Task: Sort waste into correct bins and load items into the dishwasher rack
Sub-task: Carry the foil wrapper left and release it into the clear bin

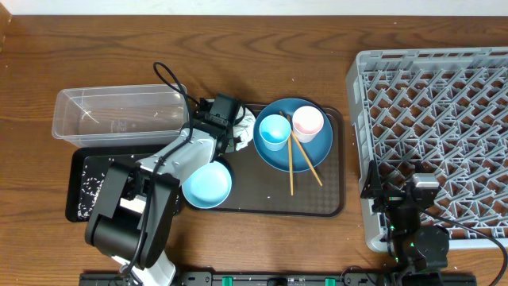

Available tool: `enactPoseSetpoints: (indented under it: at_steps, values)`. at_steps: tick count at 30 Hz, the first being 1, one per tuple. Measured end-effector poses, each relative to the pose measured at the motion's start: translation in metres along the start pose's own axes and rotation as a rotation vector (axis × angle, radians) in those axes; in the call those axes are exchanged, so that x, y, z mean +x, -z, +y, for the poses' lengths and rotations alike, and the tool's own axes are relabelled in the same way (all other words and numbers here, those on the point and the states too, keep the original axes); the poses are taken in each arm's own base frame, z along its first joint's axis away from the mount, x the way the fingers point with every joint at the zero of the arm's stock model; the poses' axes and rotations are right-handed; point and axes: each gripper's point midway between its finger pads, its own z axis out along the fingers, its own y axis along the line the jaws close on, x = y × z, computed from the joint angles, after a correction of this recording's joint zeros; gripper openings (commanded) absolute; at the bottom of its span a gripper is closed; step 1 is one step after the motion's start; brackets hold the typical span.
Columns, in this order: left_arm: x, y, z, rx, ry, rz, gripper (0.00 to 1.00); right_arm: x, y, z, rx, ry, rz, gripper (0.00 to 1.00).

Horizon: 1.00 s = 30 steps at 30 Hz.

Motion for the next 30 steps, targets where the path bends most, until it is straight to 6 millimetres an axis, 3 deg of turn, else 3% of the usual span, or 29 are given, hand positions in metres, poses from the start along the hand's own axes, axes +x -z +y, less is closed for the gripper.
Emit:
enactPoseSetpoints:
  at_steps: [1, 4, 17, 21, 25, 30]
  values:
    - [0.001, 0.001, 0.0, -0.001, -0.002, 0.002, 0.19, 0.0, 0.0, 0.0, 0.0, 0.0, 0.0, 0.99]
    - [-0.003, 0.011, 0.002, 0.006, 0.004, -0.012, 0.07, 0.0, 0.0, 0.0, 0.0, 0.0, 0.0, 0.99]
    - [-0.05, 0.113, 0.015, 0.121, 0.085, -0.261, 0.06, 0.0, 0.0, 0.0, 0.0, 0.0, 0.0, 0.99]
    - [-0.064, 0.143, 0.027, 0.117, 0.123, -0.36, 0.06, 0.0, 0.0, 0.0, 0.0, 0.0, 0.0, 0.99]
    - [-0.073, 0.156, 0.045, 0.061, 0.164, -0.425, 0.06, 0.0, 0.0, 0.0, 0.0, 0.0, 0.0, 0.99]
    - [-0.081, 0.147, 0.087, -0.031, 0.324, -0.432, 0.06, 0.0, 0.0, 0.0, 0.0, 0.0, 0.0, 0.99]
